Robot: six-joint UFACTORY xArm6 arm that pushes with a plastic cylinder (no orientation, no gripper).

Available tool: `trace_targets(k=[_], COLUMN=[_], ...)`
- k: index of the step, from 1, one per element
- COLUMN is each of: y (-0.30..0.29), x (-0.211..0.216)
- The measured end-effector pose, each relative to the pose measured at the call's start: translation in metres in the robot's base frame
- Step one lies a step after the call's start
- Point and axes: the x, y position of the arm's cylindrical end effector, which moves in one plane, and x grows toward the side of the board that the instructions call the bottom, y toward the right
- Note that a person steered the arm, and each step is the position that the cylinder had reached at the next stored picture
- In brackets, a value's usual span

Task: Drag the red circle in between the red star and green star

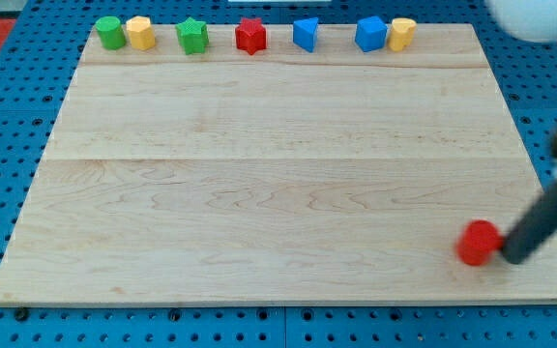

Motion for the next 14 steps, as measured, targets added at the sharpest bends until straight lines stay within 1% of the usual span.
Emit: trace_targets(k=[2, 3, 4, 5, 6, 8, 9, 10, 11, 12, 13, 14], y=[-0.218, -0.3, -0.324, -0.316, -0.299, -0.293, -0.267, -0.261, -0.287, -0.288, -0.355, -0.375], x=[-0.036, -0.05, -0.068, -0.064, -0.046, -0.149, -0.147, -0.187, -0.23, -0.207, -0.226, -0.24])
